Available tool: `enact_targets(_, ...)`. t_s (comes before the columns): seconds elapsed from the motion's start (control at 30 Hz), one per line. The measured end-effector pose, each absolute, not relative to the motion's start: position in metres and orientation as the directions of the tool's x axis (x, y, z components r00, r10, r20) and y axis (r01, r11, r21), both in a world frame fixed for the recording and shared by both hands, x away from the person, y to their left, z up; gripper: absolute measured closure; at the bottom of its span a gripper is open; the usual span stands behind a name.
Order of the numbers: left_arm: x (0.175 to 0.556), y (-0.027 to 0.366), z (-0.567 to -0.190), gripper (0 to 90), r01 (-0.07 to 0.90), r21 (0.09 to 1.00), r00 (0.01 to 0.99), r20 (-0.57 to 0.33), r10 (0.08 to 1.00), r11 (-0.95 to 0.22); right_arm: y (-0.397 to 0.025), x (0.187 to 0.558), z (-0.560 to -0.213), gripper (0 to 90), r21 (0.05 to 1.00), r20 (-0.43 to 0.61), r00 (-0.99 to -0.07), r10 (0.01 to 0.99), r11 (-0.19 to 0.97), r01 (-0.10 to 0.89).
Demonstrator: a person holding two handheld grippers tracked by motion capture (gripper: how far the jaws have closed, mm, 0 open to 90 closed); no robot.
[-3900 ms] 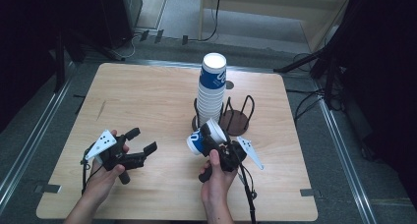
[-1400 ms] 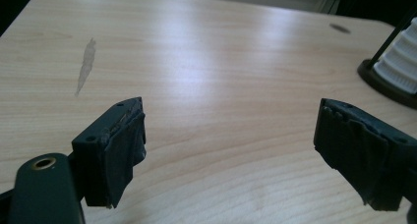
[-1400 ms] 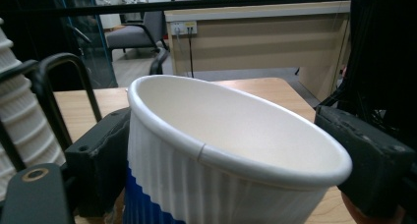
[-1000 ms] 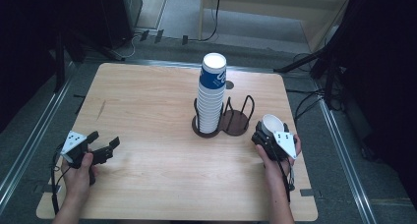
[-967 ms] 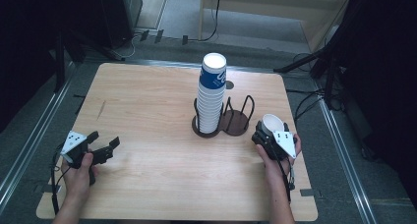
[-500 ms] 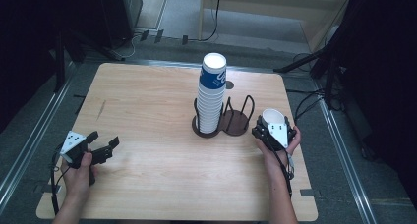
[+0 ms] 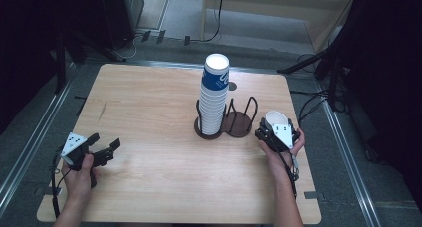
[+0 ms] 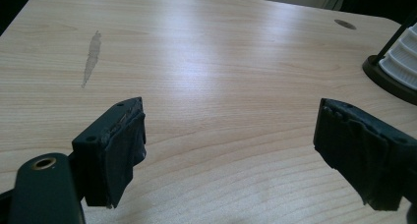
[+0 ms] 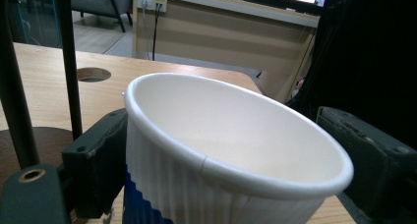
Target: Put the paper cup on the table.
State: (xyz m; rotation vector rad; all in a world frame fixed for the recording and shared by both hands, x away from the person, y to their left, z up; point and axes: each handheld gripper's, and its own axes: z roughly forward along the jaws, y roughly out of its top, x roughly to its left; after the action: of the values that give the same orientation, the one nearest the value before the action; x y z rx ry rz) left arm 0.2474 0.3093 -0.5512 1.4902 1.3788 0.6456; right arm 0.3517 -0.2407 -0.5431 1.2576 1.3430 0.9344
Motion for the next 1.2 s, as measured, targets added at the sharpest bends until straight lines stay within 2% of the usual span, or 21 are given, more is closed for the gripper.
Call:
enact_targets(0.23,0.248,0.309,-0.551,13.6,0.435,0.894,0.218,-0.224,0.950,0.111,-0.243,0.349,-0.540,9.6,0.971,-0.124,0.045,0.991,0.112,0.212)
enact_targets(0.43,0.248,0.309,-0.551,13.6,0.437,0.893,0.216,-0.225,0.950,0.112,-0.245,0.346,-0.536,0.0,0.969,-0.054,0.004,0.999,0.051,0.242)
enact_targets(0.83,0.248,0.310,-0.551,13.5,0.437,0.892,0.217,-0.227,0.949,0.114,-0.246,0.336,-0.526,0.0,0.971,0.009,-0.070,0.997,0.008,0.241)
enact_targets(1.2,0.248,0.309,-0.551,13.6,0.437,0.892,0.221,-0.228,0.948,0.113,-0.246,0.319,-0.514,0.0,0.978,0.039,-0.090,0.995,-0.020,0.208)
